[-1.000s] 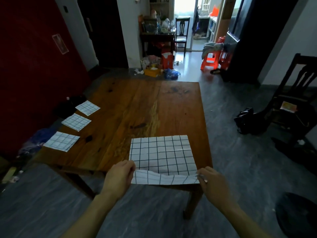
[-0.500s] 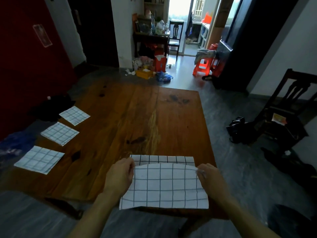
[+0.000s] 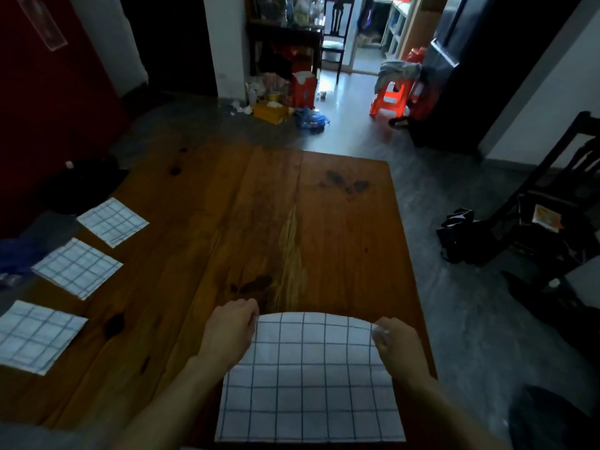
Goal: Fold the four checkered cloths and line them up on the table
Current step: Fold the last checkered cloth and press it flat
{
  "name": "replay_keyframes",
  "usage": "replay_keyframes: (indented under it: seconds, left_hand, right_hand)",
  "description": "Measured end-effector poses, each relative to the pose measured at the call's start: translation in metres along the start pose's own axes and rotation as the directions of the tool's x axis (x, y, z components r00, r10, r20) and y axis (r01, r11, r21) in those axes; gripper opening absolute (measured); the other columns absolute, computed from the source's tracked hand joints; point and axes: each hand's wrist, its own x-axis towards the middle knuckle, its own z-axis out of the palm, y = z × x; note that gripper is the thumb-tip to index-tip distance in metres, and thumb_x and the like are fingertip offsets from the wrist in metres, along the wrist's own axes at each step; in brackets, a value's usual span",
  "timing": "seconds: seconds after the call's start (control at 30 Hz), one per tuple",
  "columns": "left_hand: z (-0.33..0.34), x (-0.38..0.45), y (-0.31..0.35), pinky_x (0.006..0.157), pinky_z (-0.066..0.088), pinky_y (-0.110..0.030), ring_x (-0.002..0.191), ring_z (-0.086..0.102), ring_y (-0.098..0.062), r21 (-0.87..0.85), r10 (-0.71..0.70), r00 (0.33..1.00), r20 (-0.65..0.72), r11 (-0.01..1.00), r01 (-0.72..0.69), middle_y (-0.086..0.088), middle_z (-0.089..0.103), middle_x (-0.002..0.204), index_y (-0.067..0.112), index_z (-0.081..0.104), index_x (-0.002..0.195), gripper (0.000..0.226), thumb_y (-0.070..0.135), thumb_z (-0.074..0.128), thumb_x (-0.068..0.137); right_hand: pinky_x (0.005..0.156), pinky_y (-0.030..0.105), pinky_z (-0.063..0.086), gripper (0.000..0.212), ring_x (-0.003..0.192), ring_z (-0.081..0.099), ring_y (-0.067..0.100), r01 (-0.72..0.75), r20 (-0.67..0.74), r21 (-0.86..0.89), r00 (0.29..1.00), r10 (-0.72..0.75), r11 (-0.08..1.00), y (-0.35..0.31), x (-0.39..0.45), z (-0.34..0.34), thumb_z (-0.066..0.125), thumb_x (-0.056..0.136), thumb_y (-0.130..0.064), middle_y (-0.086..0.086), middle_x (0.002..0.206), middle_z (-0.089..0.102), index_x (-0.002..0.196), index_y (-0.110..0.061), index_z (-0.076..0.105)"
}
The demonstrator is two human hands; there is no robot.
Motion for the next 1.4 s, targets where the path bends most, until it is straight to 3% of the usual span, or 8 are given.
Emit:
replay_keyframes:
  seconds: [0.13,0.23,0.3,0.53,0.73,0.93,1.17,1.4]
  left_hand:
    - [0.008,0.021,0.005,0.089,0.045,-0.031,0.094,0.052,-0.008,0.045,-0.051,0.998,0.036,0.998,0.049,0.015,0.058,0.098,0.038,0.052,0.098,0.017,0.024,0.061,0.093]
    - [0.013,0.030,0.005,0.091,0.044,-0.035,0.108,0.052,-0.017,0.076,-0.052,0.999,0.005,0.996,0.052,0.009,0.060,0.112,0.029,0.061,0.112,0.029,0.022,0.069,0.085]
    - [0.016,0.032,0.006,0.089,0.045,-0.037,0.108,0.052,-0.019,0.061,-0.046,0.999,-0.006,0.997,0.047,0.007,0.061,0.113,0.026,0.063,0.111,0.031,0.019,0.073,0.082]
    - [0.034,0.019,0.009,0.089,0.045,-0.031,0.109,0.052,-0.014,0.031,-0.009,0.997,0.081,0.999,0.006,0.009,0.059,0.114,0.028,0.062,0.109,0.032,0.021,0.074,0.080]
    - [0.038,0.000,0.015,0.092,0.042,-0.026,0.112,0.053,-0.013,-0.003,0.073,0.992,0.099,0.997,-0.073,0.007,0.060,0.118,0.025,0.064,0.112,0.034,0.022,0.076,0.080]
    - [0.037,-0.042,0.013,0.101,0.042,-0.028,0.121,0.050,-0.016,-0.048,0.174,0.978,0.117,0.984,-0.169,0.005,0.058,0.125,0.024,0.063,0.117,0.032,0.026,0.070,0.086]
    - [0.048,-0.102,0.027,0.105,0.040,-0.032,0.128,0.041,-0.017,-0.079,0.335,0.931,0.148,0.942,-0.326,0.004,0.051,0.135,0.025,0.057,0.125,0.038,0.033,0.062,0.089]
    - [0.062,-0.135,0.034,0.104,0.042,-0.033,0.125,0.044,-0.019,-0.036,0.356,0.918,0.172,0.934,-0.356,0.002,0.054,0.133,0.023,0.057,0.124,0.035,0.031,0.059,0.091]
  right_hand:
    - [0.068,0.017,0.046,0.019,0.078,0.055,0.004,-0.003,0.065,0.029,0.998,0.001,1.000,0.008,0.028,0.009,0.064,0.092,-0.015,-0.013,0.087,0.057,0.086,-0.032,0.056]
    - [0.091,0.029,0.051,0.035,0.106,0.056,0.011,-0.003,0.071,0.007,0.997,0.003,1.000,0.012,0.042,0.019,0.071,0.086,-0.018,-0.004,0.115,0.059,0.119,-0.024,0.061]
    - [0.098,0.032,0.048,0.046,0.115,0.053,0.015,0.007,0.085,0.009,0.996,-0.008,1.000,0.011,0.047,0.025,0.072,0.084,-0.019,-0.001,0.124,0.057,0.128,-0.021,0.058]
    - [0.103,0.031,0.044,0.045,0.122,0.047,0.016,0.058,0.175,0.037,0.982,-0.063,0.998,-0.003,0.047,0.044,0.070,0.087,-0.021,0.000,0.131,0.053,0.130,-0.021,0.058]
    - [0.105,0.031,0.042,0.044,0.120,0.047,0.013,0.097,0.167,0.018,0.981,-0.099,0.995,-0.016,0.028,0.044,0.068,0.088,-0.025,-0.002,0.131,0.052,0.131,-0.023,0.055]
    - [0.105,0.029,0.042,0.047,0.122,0.045,0.009,0.088,0.164,0.009,0.983,-0.088,0.996,-0.032,-0.037,0.051,0.065,0.090,-0.031,-0.004,0.134,0.051,0.134,-0.027,0.051]
    - [0.117,0.033,0.032,0.053,0.137,0.035,0.014,0.054,0.208,-0.067,0.977,-0.039,0.996,-0.058,-0.125,0.066,0.065,0.091,-0.033,-0.001,0.147,0.040,0.139,-0.024,0.045]
    - [0.119,0.034,0.028,0.054,0.144,0.028,0.018,0.026,0.190,-0.066,0.982,-0.013,0.997,-0.054,-0.160,0.064,0.060,0.094,-0.035,0.002,0.155,0.033,0.144,-0.025,0.042]
